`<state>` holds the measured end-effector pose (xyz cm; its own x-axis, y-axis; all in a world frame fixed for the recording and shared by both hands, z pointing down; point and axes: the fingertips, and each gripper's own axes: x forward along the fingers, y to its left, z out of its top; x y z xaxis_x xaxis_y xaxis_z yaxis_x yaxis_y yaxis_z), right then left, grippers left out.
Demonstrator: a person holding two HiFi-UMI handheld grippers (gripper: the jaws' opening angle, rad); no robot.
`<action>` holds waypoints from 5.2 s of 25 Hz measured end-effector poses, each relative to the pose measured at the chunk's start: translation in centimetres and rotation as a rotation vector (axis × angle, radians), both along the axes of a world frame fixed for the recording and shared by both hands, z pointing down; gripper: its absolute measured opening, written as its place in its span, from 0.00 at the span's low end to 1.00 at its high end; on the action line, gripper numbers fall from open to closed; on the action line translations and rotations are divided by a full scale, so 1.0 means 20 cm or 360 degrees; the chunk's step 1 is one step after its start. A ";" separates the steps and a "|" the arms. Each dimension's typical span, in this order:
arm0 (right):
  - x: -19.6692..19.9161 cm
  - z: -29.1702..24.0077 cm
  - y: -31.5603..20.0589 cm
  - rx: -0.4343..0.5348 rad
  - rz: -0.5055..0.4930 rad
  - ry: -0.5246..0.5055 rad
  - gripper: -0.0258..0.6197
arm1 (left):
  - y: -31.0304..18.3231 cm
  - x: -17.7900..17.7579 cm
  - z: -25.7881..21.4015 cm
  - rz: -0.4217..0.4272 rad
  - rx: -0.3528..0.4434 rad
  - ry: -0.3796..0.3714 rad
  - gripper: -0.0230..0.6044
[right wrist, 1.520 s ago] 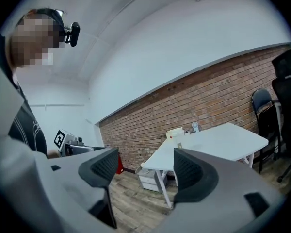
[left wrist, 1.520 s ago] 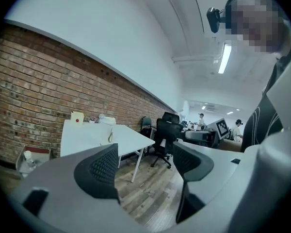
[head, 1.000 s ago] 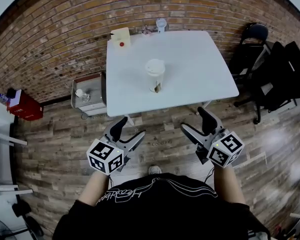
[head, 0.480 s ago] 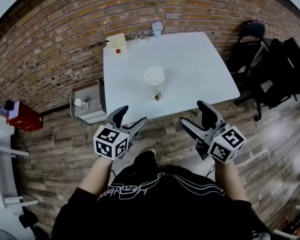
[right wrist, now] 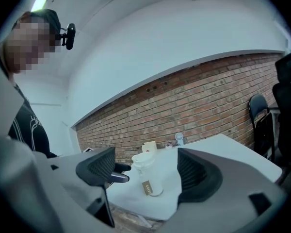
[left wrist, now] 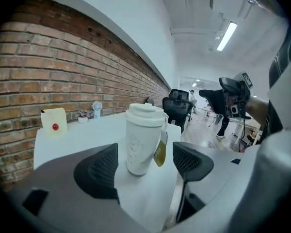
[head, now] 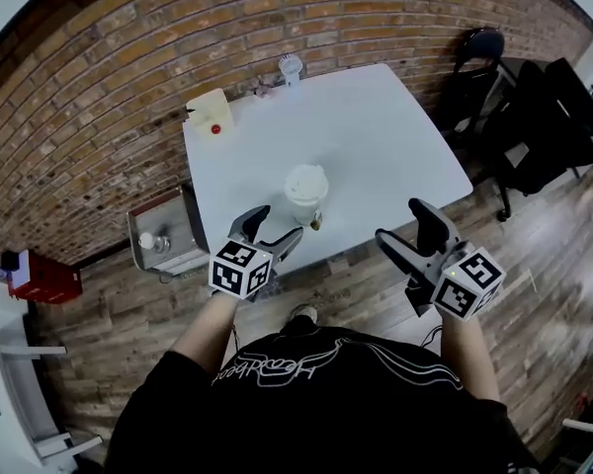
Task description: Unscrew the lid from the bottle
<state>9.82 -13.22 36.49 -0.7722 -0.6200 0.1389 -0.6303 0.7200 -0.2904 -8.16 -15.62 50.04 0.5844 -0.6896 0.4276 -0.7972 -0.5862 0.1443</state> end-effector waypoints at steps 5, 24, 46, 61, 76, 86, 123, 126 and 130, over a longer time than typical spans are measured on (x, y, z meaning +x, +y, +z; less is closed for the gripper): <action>-0.02 0.06 -0.04 -0.0070 0.0060 0.0014 0.63 | -0.12 0.04 0.08 0.0184 0.0062 -0.0042 0.60; -0.53 0.24 -0.26 -0.0074 -0.0107 0.0300 0.63 | -0.24 0.21 0.12 0.0641 0.0167 0.0094 0.60; -0.72 0.41 -0.37 0.0040 -0.0129 0.0544 0.57 | -0.23 0.21 0.11 0.0703 0.0163 0.0075 0.60; -0.72 0.42 -0.34 0.0035 -0.0502 0.0600 0.59 | -0.22 0.20 0.12 0.0708 0.0140 0.0059 0.60; -0.74 0.40 -0.33 0.0151 -0.1340 0.0639 0.59 | -0.21 0.20 0.12 0.0700 0.0072 -0.0011 0.60; -0.75 0.41 -0.30 0.0298 -0.1988 0.0719 0.59 | -0.20 0.19 0.12 0.0657 0.0054 -0.0012 0.60; -0.69 0.38 -0.30 0.0056 -0.0025 0.0566 0.62 | -0.22 0.20 0.13 0.0691 0.0005 -0.0014 0.60; -0.72 0.40 -0.30 0.0051 0.0045 0.0591 0.59 | -0.21 0.19 0.14 0.0714 -0.0004 -0.0017 0.60; -0.72 0.41 -0.32 0.0042 0.0141 0.0638 0.56 | -0.21 0.19 0.15 0.0720 -0.0027 -0.0025 0.59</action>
<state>-4.67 -19.58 44.73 -0.6035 -0.6891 0.4012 -0.7497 0.6618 0.0088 -4.31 -19.76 53.02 0.8189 -0.3591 0.4478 -0.4635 -0.8738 0.1470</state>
